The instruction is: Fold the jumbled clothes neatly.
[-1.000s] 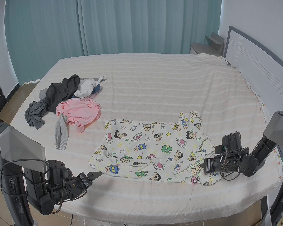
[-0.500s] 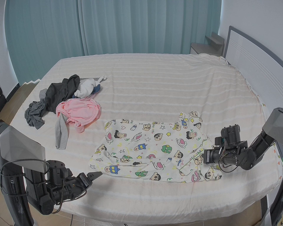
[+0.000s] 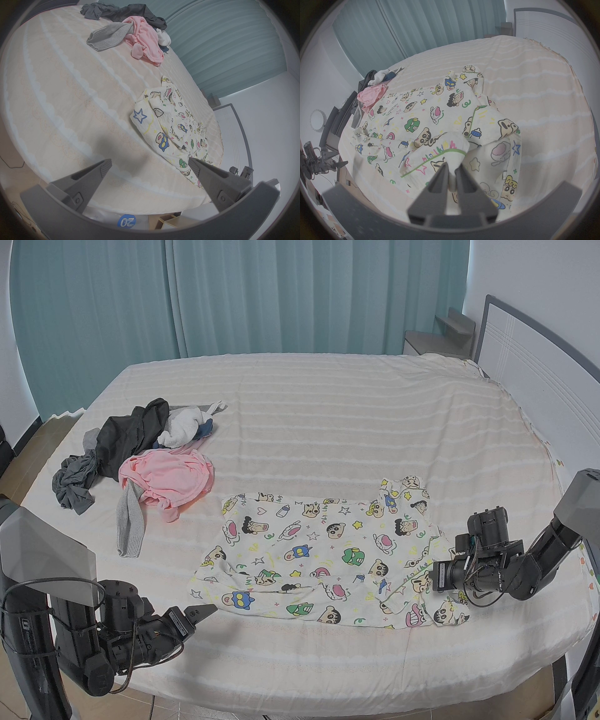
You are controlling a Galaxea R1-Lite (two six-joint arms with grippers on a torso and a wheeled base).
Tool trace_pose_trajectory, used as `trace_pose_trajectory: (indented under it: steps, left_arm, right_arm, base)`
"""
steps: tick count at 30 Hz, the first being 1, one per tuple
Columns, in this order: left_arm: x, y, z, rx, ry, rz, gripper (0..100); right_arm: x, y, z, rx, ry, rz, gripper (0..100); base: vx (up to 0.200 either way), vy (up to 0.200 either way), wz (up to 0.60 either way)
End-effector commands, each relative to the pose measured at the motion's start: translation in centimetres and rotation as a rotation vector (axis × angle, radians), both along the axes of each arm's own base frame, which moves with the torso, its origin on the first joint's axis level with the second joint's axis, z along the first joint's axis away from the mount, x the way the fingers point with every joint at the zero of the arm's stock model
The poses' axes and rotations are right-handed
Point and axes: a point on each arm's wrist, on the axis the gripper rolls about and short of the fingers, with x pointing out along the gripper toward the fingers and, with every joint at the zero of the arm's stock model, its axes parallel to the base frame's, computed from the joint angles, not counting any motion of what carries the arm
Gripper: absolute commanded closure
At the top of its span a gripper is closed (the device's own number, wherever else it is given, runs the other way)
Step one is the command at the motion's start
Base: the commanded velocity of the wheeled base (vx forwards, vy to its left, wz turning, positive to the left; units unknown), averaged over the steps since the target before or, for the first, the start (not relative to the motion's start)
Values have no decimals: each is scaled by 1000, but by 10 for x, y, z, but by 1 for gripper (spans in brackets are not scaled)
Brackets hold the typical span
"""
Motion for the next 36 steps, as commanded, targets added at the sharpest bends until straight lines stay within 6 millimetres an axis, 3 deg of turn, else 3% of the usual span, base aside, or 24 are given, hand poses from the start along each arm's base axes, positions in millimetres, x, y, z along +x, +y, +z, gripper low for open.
trace_pose_trajectory:
  steps: [1,21,22,36]
  left_arm:
    - [1,0,1,-5,-16,1,0]
    - [1,0,0,-2,-11,0,0]
    - [1,0,0,-2,-11,0,0]
    - [1,0,0,-2,-12,0,0]
  right_arm:
    - [0,-1,-2,-3,6,-1,0]
    - [2,-2,1,17,-11,-14,0]
    - [2,-2,0,16,-9,-14,100]
    - [1,-1,6,33,-20,-27,100]
  base:
    - [0,0,0]
    - [0,0,0]
    - [0,0,0]
    - [0,0,0]
